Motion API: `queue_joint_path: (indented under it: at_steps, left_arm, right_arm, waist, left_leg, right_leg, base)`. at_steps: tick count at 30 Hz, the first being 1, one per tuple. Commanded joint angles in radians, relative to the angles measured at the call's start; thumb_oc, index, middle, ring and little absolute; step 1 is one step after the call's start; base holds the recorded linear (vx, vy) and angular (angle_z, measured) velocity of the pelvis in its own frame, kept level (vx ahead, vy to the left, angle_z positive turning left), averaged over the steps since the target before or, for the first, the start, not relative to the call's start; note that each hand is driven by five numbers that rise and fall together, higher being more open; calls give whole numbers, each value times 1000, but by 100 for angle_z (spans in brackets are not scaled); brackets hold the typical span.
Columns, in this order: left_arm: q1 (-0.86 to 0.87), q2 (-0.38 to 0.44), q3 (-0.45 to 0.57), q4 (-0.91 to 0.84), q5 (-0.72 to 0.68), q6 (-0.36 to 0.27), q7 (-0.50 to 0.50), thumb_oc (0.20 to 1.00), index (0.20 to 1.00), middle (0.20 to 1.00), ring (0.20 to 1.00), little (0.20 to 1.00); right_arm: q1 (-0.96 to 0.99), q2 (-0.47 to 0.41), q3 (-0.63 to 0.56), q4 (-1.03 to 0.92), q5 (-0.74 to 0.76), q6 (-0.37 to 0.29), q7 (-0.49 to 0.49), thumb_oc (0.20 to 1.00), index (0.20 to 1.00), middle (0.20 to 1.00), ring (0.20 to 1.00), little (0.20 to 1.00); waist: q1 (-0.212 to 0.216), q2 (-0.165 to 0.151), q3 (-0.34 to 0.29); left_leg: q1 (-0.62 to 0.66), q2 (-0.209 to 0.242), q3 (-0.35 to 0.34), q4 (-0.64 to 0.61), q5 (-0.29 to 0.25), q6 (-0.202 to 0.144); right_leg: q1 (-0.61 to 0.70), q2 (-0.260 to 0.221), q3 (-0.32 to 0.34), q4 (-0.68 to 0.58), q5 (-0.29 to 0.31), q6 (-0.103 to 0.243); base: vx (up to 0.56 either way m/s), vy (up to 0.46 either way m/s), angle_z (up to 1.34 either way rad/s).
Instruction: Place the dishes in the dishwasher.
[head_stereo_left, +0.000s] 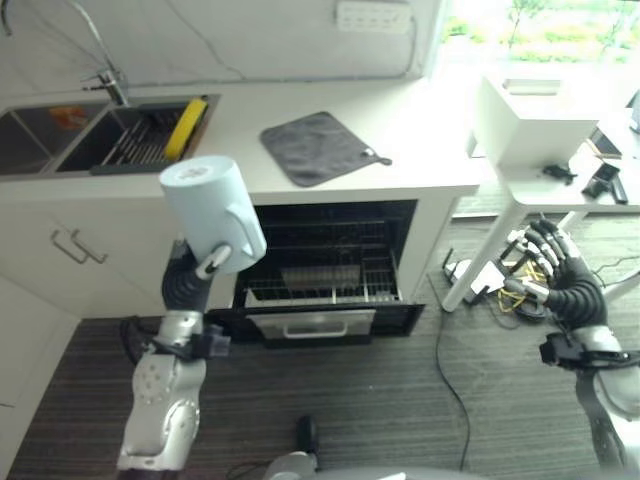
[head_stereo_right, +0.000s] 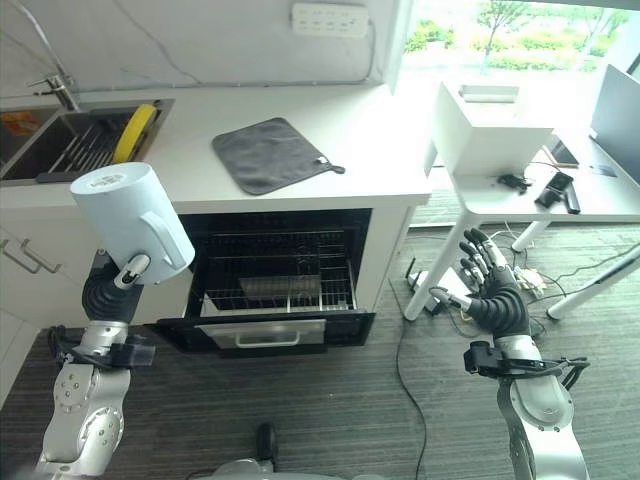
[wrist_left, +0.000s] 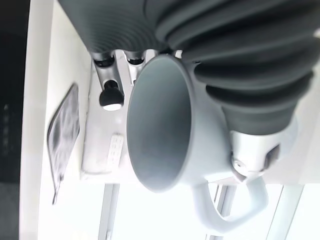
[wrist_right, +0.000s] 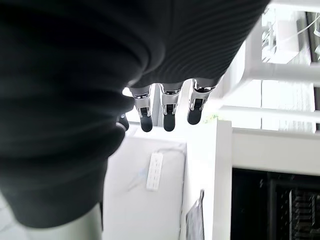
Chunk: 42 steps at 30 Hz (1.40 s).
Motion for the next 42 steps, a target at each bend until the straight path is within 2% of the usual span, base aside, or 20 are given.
queue_joint_path:
  at_steps: [1, 6, 9, 10, 11, 12, 14, 15, 18, 21, 27, 33, 35, 36, 38, 40, 42]
  left_arm:
    - [11, 45, 27, -57, -23, -27, 0, 200, 200, 200, 200, 200]
    - [-3, 49, 26, -63, -29, -19, 3, 200, 200, 200, 200, 200]
    - [2, 48, 24, -70, -25, -23, -8, 200, 200, 200, 200, 200]
    - [-5, 47, 31, -76, -5, -13, -10, 200, 200, 200, 200, 200]
    - [-7, 48, 31, -76, -3, -11, -9, 200, 200, 200, 200, 200]
    - [-16, 53, 34, -71, 6, -10, -1, 200, 200, 200, 200, 200]
    - [-21, 58, 38, -64, 0, -17, 0, 200, 200, 200, 200, 200]
    - [-33, 58, 23, -66, 9, -31, 17, 200, 200, 200, 200, 200]
    - [-46, 66, -1, -73, 31, -38, 43, 200, 200, 200, 200, 200]
    - [-54, 74, -23, -77, 33, -37, 57, 200, 200, 200, 200, 200]
    - [-73, 76, -47, -67, 42, -26, 75, 200, 200, 200, 200, 200]
    - [-39, 68, -37, -71, 24, -23, 60, 200, 200, 200, 200, 200]
    - [-25, 64, -36, -73, 9, -21, 51, 200, 200, 200, 200, 200]
    - [-20, 61, -35, -74, 0, -23, 41, 200, 200, 200, 200, 200]
    - [-10, 54, -34, -75, -6, -39, 26, 200, 200, 200, 200, 200]
    - [-11, 48, -35, -73, -7, -42, 15, 200, 200, 200, 200, 200]
    - [-5, 41, -36, -72, 4, -49, 10, 200, 200, 200, 200, 200]
  right_arm:
    - [-28, 4, -1, -22, -15, -44, -25, 1000, 1000, 1000, 1000, 1000]
    - [-46, 4, 2, -16, -22, -38, -31, 1000, 1000, 1000, 1000, 1000]
    - [-47, 17, 12, -10, -27, -52, -29, 1000, 1000, 1000, 1000, 1000]
    - [-53, 28, 26, -5, -33, -59, -20, 1000, 1000, 1000, 1000, 1000]
    - [-54, 29, 27, -3, -33, -59, -19, 1000, 1000, 1000, 1000, 1000]
    - [-55, 30, 34, -1, -31, -61, -14, 1000, 1000, 1000, 1000, 1000]
    - [-52, 25, 35, -2, -23, -67, -10, 1000, 1000, 1000, 1000, 1000]
    - [-62, 18, 43, -1, -17, -70, -15, 1000, 1000, 1000, 1000, 1000]
    - [-80, 15, 66, -5, -23, -61, -32, 1000, 1000, 1000, 1000, 1000]
    - [-107, 6, 88, 0, -24, -41, -50, 1000, 1000, 1000, 1000, 1000]
    - [-153, -13, 123, -12, -13, -5, -38, 1000, 1000, 1000, 1000, 1000]
    - [-129, -16, 124, -34, 4, 13, -16, 1000, 1000, 1000, 1000, 1000]
    - [-124, -18, 122, -30, 16, 15, -3, 1000, 1000, 1000, 1000, 1000]
    - [-126, -20, 123, -26, 15, 12, 6, 1000, 1000, 1000, 1000, 1000]
    - [-121, -28, 125, -29, 9, 8, 31, 1000, 1000, 1000, 1000, 1000]
    - [-121, -28, 131, -23, -5, 6, 31, 1000, 1000, 1000, 1000, 1000]
    - [-121, -29, 122, -18, -5, 10, 39, 1000, 1000, 1000, 1000, 1000]
  waist:
    - [40, -6, -70]
    - [57, -21, -72]
    - [55, -22, -64]
    - [55, -16, -55]
    - [55, -16, -54]
    - [56, -12, -52]
    - [48, -6, -45]
    - [32, -5, -39]
    - [14, -3, -39]
    - [13, -3, -48]
    - [2, 5, -72]
    - [-8, 8, -82]
    - [-7, 3, -73]
    - [-4, -5, -62]
    - [2, -15, -40]
    - [2, -14, -33]
    - [-4, 1, -35]
  left_leg:
    - [24, 76, -31, 11, -71, -72]
    - [27, 42, -39, 11, -89, -32]
    - [39, 28, -35, 11, -94, -12]
    - [56, 24, -47, 11, -100, -12]
    - [58, 23, -49, 11, -101, -13]
    - [65, 24, -56, 11, -104, -19]
    - [80, 29, -59, 11, -113, -24]
    - [99, 30, -61, 11, -132, -25]
    - [114, 28, -63, 11, -149, -22]
    - [125, 36, -40, 11, -163, -24]
    - [143, 69, 10, 11, -172, -36]
    - [161, 90, 19, 11, -168, -55]
    - [161, 98, 25, 58, -156, -76]
    - [124, 105, 24, 166, -155, -88]
    - [37, 120, -3, 320, -120, -101]
    - [19, 141, 9, 279, -116, -103]
    - [49, 172, 31, 100, -77, -118]
  right_leg:
    - [-66, -93, -53, 5, 58, 107]
    - [-90, -103, -35, 115, 57, 122]
    - [-167, -86, -19, 298, 95, 128]
    - [-230, -76, -32, 341, 93, 114]
    - [-230, -76, -38, 334, 89, 112]
    - [-228, -75, -65, 279, 63, 100]
    - [-231, -75, -75, 199, 58, 92]
    - [-236, -88, -60, 100, 105, 96]
    - [-241, -90, -18, 54, 146, 110]
    - [-230, -103, -42, 6, 171, 120]
    - [-208, -79, -41, -4, 133, 103]
    - [-187, -41, -20, -4, 106, 74]
    - [-178, -32, -9, -4, 104, 59]
    - [-173, -34, -4, -4, 108, 50]
    - [-163, -35, 5, -4, 115, 34]
    - [-153, -36, 0, -4, 106, 36]
    - [-140, -39, -12, -4, 86, 47]
  base:
    - [65, 193, 24]
    - [51, 241, 20]
    - [20, 161, 3]
    - [30, 93, -10]
    - [57, 52, -27]
    - [60, -30, -29]
    - [95, -101, -27]
    - [95, -142, -12]
    - [72, -198, 16]
    - [54, -226, 30]
    - [59, -168, -3]
    - [105, -204, -6]
    - [93, -219, -1]
    - [52, -181, 3]
    - [68, -109, 10]
    - [106, 67, 13]
    - [184, 241, 31]
